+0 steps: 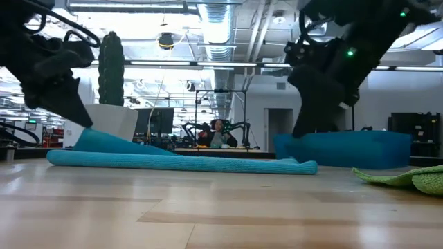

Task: Fold microfiber towels
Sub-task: Fold the blue microfiber cloth

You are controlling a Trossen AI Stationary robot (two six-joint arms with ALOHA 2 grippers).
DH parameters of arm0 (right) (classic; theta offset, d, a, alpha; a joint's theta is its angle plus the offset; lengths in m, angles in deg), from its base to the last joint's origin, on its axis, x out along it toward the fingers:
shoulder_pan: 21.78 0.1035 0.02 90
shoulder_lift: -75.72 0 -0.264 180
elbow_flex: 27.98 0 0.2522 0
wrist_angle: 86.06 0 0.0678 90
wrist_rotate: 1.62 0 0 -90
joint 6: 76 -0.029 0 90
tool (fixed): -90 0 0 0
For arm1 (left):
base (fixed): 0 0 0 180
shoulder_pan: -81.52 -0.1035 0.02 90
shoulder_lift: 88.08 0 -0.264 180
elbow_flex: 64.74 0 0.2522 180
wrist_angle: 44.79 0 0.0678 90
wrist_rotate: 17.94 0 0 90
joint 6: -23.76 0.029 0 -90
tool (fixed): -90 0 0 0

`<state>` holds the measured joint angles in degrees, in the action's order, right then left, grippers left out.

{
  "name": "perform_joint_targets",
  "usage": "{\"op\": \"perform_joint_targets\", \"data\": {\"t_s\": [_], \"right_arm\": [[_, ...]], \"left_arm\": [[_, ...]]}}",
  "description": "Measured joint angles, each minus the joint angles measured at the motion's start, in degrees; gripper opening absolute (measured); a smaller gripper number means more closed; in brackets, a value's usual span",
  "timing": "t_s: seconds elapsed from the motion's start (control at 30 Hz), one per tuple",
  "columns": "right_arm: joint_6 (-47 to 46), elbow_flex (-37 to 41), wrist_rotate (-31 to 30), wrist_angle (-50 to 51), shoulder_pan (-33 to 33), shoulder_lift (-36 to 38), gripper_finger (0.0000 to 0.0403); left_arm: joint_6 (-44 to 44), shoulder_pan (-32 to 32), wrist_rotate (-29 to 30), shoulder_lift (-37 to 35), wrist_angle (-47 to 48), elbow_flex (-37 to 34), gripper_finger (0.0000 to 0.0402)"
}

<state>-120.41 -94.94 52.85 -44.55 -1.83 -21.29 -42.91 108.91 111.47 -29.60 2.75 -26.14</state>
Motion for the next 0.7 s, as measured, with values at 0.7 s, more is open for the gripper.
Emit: {"op": "perform_joint_targets", "data": {"t_s": [0.7], "right_arm": [[25.2, 0.0, 20.1, -2.9, -18.5, -1.3, 0.0196]], "left_arm": [[2.3, 6.6, 0.4, 0.0, -1.2, 2.5, 0.0000]]}}
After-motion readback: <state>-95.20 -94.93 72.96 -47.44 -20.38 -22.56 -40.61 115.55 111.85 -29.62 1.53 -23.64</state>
